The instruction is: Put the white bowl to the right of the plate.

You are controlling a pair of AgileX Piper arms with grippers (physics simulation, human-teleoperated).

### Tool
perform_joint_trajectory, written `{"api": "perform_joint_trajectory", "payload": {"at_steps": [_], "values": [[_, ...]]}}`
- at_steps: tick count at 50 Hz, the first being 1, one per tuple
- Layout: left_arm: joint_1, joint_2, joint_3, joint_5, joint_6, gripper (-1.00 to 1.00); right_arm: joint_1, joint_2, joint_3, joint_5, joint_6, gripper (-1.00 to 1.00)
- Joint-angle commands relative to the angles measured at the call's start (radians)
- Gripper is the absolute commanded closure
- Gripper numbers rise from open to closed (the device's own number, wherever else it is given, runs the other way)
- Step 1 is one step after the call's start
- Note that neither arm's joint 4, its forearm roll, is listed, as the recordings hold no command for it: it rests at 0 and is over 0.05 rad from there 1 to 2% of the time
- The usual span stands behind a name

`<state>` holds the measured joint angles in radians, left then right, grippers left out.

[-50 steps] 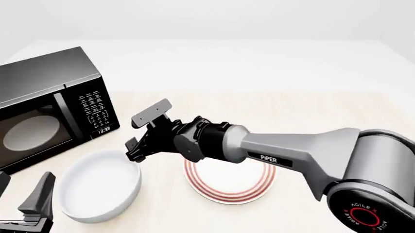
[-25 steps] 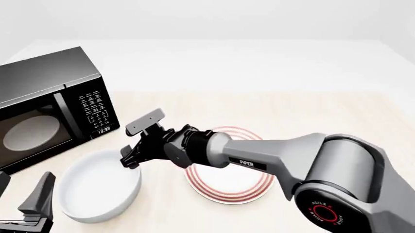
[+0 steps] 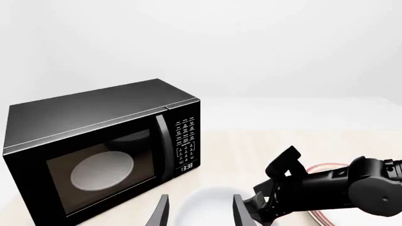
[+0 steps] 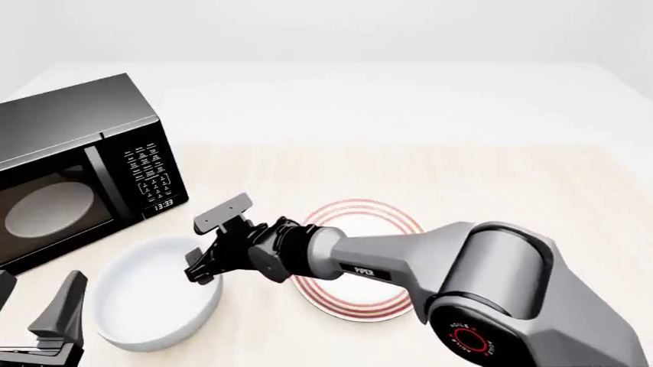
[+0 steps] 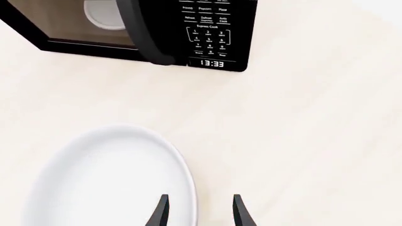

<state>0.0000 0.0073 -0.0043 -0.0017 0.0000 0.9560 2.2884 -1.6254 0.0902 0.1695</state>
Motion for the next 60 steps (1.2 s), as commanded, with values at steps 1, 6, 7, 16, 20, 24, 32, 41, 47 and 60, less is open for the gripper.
{"api": "perform_joint_trajectory", "payload": {"at_steps": [1,6,7,16,20,24,32,41,47,60], "values": [[0.000,0.000,0.000,0.000,0.000,-1.00,-0.002,0.029,-0.003,-0.014,0.017,-1.00],[0.000,0.000,0.000,0.000,0.000,-1.00,-0.005,0.035,0.003,-0.027,0.026,-1.00],[0.000,0.000,0.000,0.000,0.000,-1.00,-0.004,0.036,0.004,-0.029,0.028,-1.00],[0.000,0.000,0.000,0.000,0.000,-1.00,0.003,0.052,-0.004,-0.035,0.041,-1.00],[0.000,0.000,0.000,0.000,0.000,-1.00,0.010,0.062,-0.005,-0.039,0.046,-1.00],[0.000,0.000,0.000,0.000,0.000,-1.00,-0.001,0.036,0.018,-0.036,0.028,1.00],[0.000,0.000,0.000,0.000,0.000,-1.00,0.003,0.029,0.018,-0.032,0.023,1.00],[0.000,0.000,0.000,0.000,0.000,-1.00,0.005,0.000,0.030,-0.029,0.020,1.00],[0.000,0.000,0.000,0.000,0.000,-1.00,-0.002,-0.057,0.058,-0.029,0.005,1.00],[0.000,0.000,0.000,0.000,0.000,-1.00,-0.030,-0.211,0.157,-0.047,-0.024,1.00]]}}
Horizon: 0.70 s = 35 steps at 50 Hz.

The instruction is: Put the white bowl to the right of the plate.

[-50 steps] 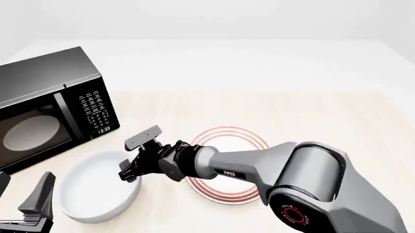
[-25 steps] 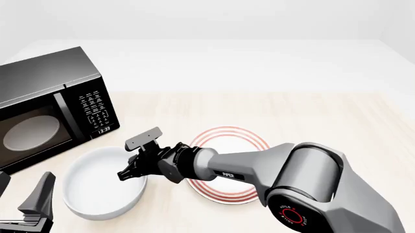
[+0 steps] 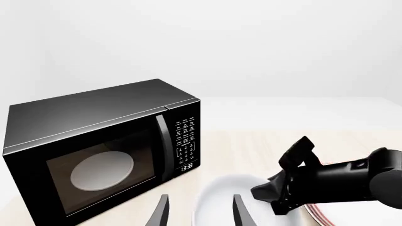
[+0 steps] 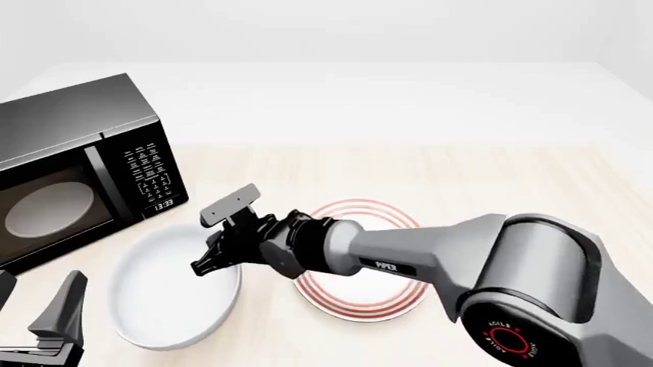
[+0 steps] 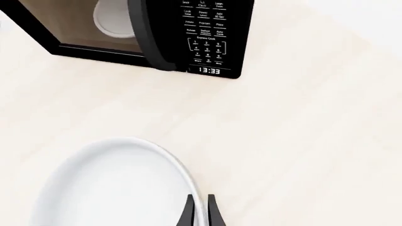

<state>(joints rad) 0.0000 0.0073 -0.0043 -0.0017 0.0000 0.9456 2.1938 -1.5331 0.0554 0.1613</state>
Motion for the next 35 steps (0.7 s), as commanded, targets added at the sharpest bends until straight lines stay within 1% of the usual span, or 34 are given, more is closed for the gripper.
{"api": "perform_joint_trajectory", "payload": {"at_steps": [1,8,15,17,21,23,26,27,29,34,35], "values": [[0.000,0.000,0.000,0.000,0.000,-1.00,-0.022,-0.123,0.069,-0.012,-0.019,1.00],[0.000,0.000,0.000,0.000,0.000,-1.00,-0.043,-0.195,0.119,-0.023,-0.033,1.00],[0.000,0.000,0.000,0.000,0.000,-1.00,-0.104,-0.278,0.212,-0.060,-0.040,1.00],[0.000,0.000,0.000,0.000,0.000,-1.00,-0.118,-0.294,0.235,-0.069,-0.032,1.00],[0.000,0.000,0.000,0.000,0.000,-1.00,-0.174,-0.340,0.309,-0.104,-0.032,1.00],[0.000,0.000,0.000,0.000,0.000,-1.00,-0.183,-0.365,0.334,-0.113,-0.027,1.00],[0.000,0.000,0.000,0.000,0.000,-1.00,-0.234,-0.408,0.393,-0.131,-0.030,1.00],[0.000,0.000,0.000,0.000,0.000,-1.00,-0.234,-0.409,0.393,-0.132,-0.030,1.00],[0.000,0.000,0.000,0.000,0.000,-1.00,-0.271,-0.438,0.437,-0.143,-0.028,1.00],[0.000,0.000,0.000,0.000,0.000,-1.00,-0.328,-0.478,0.494,-0.159,-0.032,1.00],[0.000,0.000,0.000,0.000,0.000,-1.00,-0.353,-0.496,0.508,-0.161,-0.038,1.00]]}}
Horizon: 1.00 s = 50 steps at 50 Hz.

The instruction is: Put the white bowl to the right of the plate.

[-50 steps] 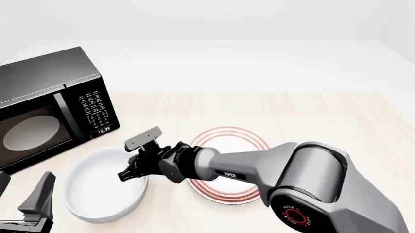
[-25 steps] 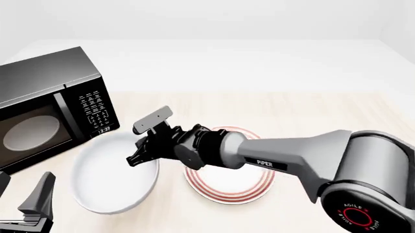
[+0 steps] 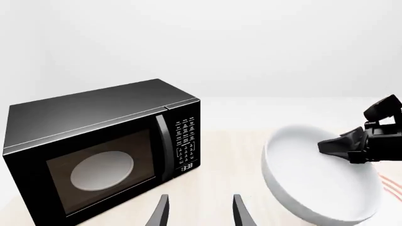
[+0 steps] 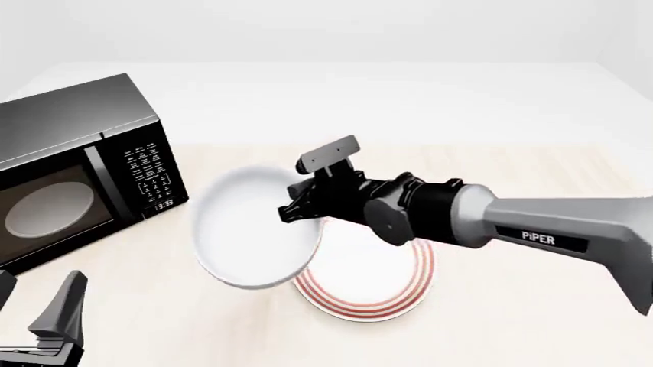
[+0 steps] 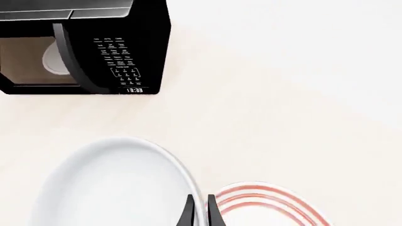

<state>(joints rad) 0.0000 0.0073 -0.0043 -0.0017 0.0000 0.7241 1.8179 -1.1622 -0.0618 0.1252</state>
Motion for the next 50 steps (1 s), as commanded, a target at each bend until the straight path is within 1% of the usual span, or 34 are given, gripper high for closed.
{"api": "perform_joint_trajectory", "payload": {"at_steps": [1,2,4,5,6,11,12,14,15,19,24,25,33,37,42,46,48,49,50], "values": [[0.000,0.000,0.000,0.000,0.000,-1.00,-0.146,-0.124,0.143,-0.042,-0.009,1.00],[0.000,0.000,0.000,0.000,0.000,-1.00,-0.154,-0.132,0.155,-0.050,-0.006,1.00],[0.000,0.000,0.000,0.000,0.000,-1.00,-0.180,-0.149,0.172,-0.049,-0.017,1.00],[0.000,0.000,0.000,0.000,0.000,-1.00,-0.212,-0.161,0.191,-0.052,-0.015,1.00],[0.000,0.000,0.000,0.000,0.000,-1.00,-0.225,-0.167,0.200,-0.054,-0.015,1.00],[0.000,0.000,0.000,0.000,0.000,-1.00,-0.263,-0.204,0.247,-0.062,-0.027,1.00],[0.000,0.000,0.000,0.000,0.000,-1.00,-0.290,-0.210,0.264,-0.069,-0.023,1.00],[0.000,0.000,0.000,0.000,0.000,-1.00,-0.299,-0.218,0.282,-0.073,-0.028,1.00],[0.000,0.000,0.000,0.000,0.000,-1.00,-0.321,-0.228,0.302,-0.082,-0.025,1.00],[0.000,0.000,0.000,0.000,0.000,-1.00,-0.361,-0.259,0.346,-0.093,-0.019,1.00],[0.000,0.000,0.000,0.000,0.000,-1.00,-0.426,-0.314,0.399,-0.088,-0.033,1.00],[0.000,0.000,0.000,0.000,0.000,-1.00,-0.440,-0.329,0.411,-0.089,-0.025,1.00],[0.000,0.000,0.000,0.000,0.000,-1.00,-0.516,-0.403,0.462,-0.085,-0.026,1.00],[0.000,0.000,0.000,0.000,0.000,-1.00,-0.569,-0.411,0.486,-0.101,-0.015,1.00],[0.000,0.000,0.000,0.000,0.000,-1.00,-0.607,-0.421,0.511,-0.112,-0.008,1.00],[0.000,0.000,0.000,0.000,0.000,-1.00,-0.652,-0.413,0.547,-0.145,0.002,1.00],[0.000,0.000,0.000,0.000,0.000,-1.00,-0.653,-0.415,0.553,-0.148,0.004,1.00],[0.000,0.000,0.000,0.000,0.000,-1.00,-0.681,-0.418,0.567,-0.156,0.009,1.00],[0.000,0.000,0.000,0.000,0.000,-1.00,-0.683,-0.422,0.573,-0.158,0.011,1.00]]}}
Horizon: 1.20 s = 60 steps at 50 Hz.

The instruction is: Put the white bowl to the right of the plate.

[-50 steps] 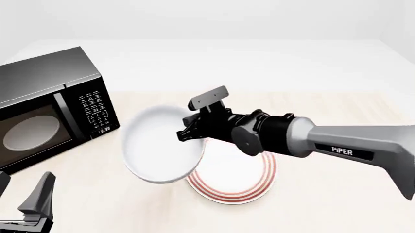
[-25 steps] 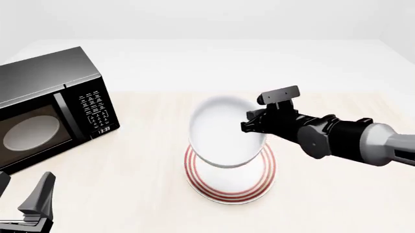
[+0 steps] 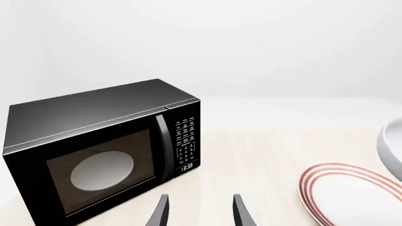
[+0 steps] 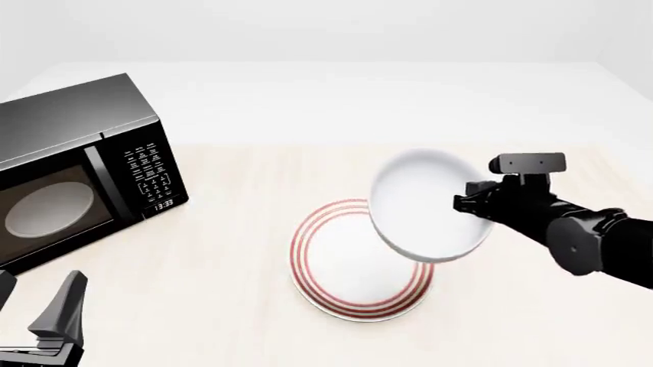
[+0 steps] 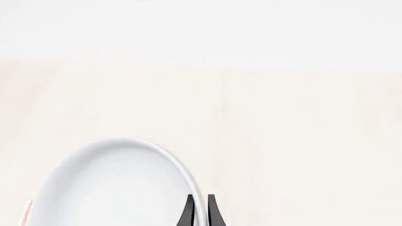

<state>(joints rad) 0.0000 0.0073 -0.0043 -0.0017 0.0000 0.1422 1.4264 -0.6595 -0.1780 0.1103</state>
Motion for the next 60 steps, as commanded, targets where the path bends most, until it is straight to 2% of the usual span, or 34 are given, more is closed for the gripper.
{"api": "perform_joint_trajectory", "payload": {"at_steps": [1,10,20,34,36,43,60], "values": [[0.000,0.000,0.000,0.000,0.000,-1.00,-0.114,-0.034,0.078,-0.042,0.025,1.00],[0.000,0.000,0.000,0.000,0.000,-1.00,-0.214,-0.116,0.155,-0.043,0.051,1.00],[0.000,0.000,0.000,0.000,0.000,-1.00,-0.310,-0.063,0.229,-0.145,0.080,1.00],[0.000,0.000,0.000,0.000,0.000,-1.00,-0.400,-0.094,0.287,-0.176,0.120,1.00],[0.000,0.000,0.000,0.000,0.000,-1.00,-0.406,-0.088,0.297,-0.187,0.137,1.00],[0.000,0.000,0.000,0.000,0.000,-1.00,-0.448,-0.067,0.323,-0.220,0.140,1.00],[0.000,0.000,0.000,0.000,0.000,-1.00,-0.479,0.061,0.357,-0.335,0.164,1.00]]}}
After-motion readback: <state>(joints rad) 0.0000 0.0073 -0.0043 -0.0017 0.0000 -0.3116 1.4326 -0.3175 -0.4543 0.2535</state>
